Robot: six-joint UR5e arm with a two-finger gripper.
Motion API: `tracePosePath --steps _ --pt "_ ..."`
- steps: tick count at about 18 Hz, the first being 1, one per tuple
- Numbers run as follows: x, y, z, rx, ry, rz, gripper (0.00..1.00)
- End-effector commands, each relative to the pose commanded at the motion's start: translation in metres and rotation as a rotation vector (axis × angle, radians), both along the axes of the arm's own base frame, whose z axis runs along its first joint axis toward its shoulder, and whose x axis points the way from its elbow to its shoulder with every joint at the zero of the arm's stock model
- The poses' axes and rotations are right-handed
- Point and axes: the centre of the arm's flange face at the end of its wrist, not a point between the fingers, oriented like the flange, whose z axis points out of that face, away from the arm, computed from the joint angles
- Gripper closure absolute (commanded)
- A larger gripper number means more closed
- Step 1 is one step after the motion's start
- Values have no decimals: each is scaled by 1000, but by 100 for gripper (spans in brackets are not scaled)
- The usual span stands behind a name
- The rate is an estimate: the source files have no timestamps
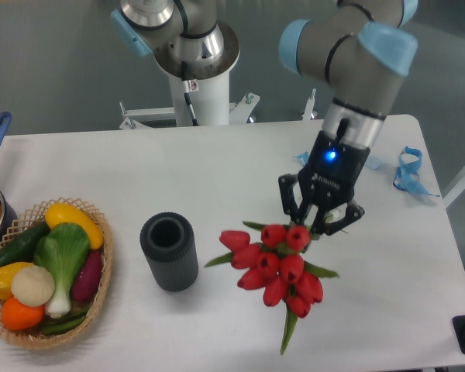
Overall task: Pick up the flowers from the table
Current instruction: 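Lift the grasped red tulips up off the table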
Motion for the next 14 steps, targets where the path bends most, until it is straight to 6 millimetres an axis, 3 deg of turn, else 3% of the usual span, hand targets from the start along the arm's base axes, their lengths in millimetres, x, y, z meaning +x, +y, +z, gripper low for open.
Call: tracePosePath --steps 8,14 --pt "-16 -27 6 108 -39 8 87" --pt "-19 -31 9 128 -41 8 87"
